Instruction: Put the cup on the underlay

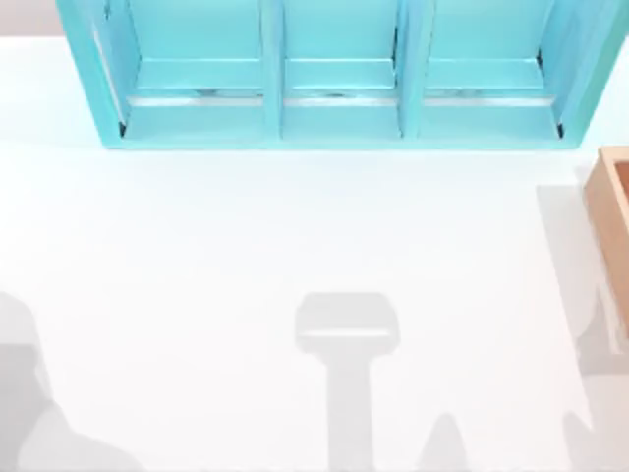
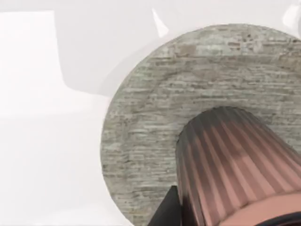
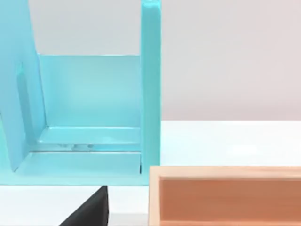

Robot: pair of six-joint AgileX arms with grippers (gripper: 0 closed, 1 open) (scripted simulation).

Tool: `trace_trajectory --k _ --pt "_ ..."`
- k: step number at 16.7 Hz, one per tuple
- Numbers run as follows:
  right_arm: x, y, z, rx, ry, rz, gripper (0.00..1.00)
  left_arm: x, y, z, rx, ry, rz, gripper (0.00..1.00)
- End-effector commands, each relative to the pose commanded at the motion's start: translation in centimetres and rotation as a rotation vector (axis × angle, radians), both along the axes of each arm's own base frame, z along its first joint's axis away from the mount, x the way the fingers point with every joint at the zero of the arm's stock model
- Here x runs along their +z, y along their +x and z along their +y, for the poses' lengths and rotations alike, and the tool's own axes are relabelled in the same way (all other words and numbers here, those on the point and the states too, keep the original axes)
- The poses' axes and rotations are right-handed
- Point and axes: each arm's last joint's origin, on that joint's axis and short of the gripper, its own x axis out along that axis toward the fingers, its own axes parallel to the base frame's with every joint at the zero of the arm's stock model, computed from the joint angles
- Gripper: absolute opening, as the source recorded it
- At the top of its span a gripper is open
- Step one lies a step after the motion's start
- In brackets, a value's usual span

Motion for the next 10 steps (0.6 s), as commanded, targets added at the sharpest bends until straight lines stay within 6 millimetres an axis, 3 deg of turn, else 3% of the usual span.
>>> trace_trajectory --k 10 --pt "0.0 0.0 0.0 0.0 0.0 0.0 1.0 0.0 0.0 0.0 0.0 0.0 0.0 0.98"
